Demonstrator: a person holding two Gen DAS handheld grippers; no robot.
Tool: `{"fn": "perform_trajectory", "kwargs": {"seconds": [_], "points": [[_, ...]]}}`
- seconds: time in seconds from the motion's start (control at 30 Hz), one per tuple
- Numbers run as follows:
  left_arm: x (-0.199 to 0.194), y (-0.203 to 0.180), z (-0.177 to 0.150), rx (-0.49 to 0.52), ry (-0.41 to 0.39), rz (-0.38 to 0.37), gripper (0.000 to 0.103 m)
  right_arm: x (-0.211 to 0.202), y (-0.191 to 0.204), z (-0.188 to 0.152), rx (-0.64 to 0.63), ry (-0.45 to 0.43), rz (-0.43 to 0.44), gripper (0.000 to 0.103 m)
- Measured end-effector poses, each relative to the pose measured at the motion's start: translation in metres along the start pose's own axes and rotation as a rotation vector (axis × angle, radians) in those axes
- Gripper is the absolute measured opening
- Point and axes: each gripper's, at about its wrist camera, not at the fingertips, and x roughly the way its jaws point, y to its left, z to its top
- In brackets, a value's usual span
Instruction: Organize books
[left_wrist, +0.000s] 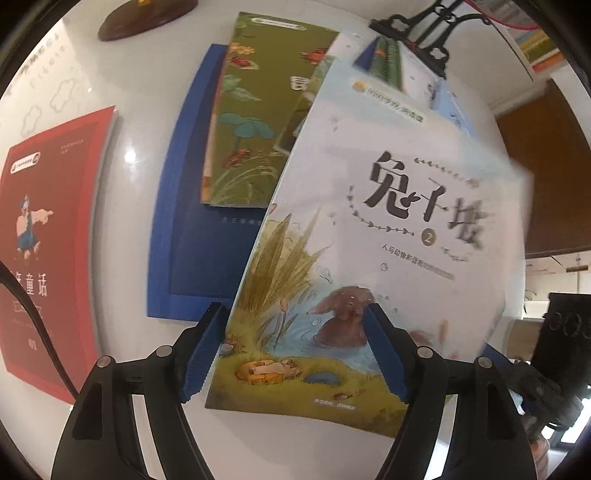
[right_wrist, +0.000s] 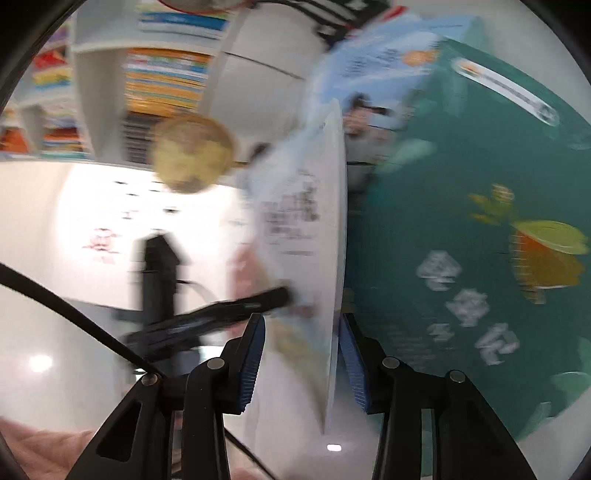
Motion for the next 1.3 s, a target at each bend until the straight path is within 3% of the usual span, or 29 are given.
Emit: {"fn": "perform_trajectory", "kwargs": {"seconds": [0.07, 0.17, 0.2, 0.3, 0.33, 0.53, 0.77, 0.87, 1.3], "points": [[0.001, -0.003, -0.001, 0.018, -0.004, 0.023, 0.073, 0.006, 0.007, 0.0, -0.019, 0.038, 0.016, 0.042], [0.002, -0.008, -0.001, 0.03, -0.006, 0.027, 0.073, 0.033, 0.013, 0.003, -0.066, 0.103, -0.122, 0.041], [-0.001, -0.006, 0.003, 0.028, -0.004, 0.021, 0.073, 0.041, 0.015, 0.004, -0.071, 0.115, -0.138, 0.038], [-0.007, 0.006, 0.004, -0.003, 0.004, -0.01, 0.068, 0.049, 0.027, 0.006, -0.128, 0.094, -0.217, 0.006], [-0.009, 0.008, 0.002, -0.012, 0.007, -0.021, 0.063, 0.047, 0.028, 0.005, -0.151, 0.077, -0.241, 0.005], [-0.033, 0.012, -0.018, 0.052, -0.055, -0.05, 0.062, 0.042, 0.041, 0.007, -0.2, 0.031, -0.32, 0.005], [-0.063, 0.023, -0.028, 0.014, -0.102, -0.138, 0.062, 0.048, 0.057, 0.008, -0.216, 0.011, -0.386, 0.005], [-0.076, 0.017, -0.026, 0.051, -0.148, -0.159, 0.062, 0.047, 0.065, 0.006, -0.243, -0.004, -0.437, 0.005], [-0.099, -0.001, -0.014, 0.109, -0.219, -0.177, 0.062, 0.035, 0.087, 0.0, -0.239, -0.069, -0.454, 0.009]]}}
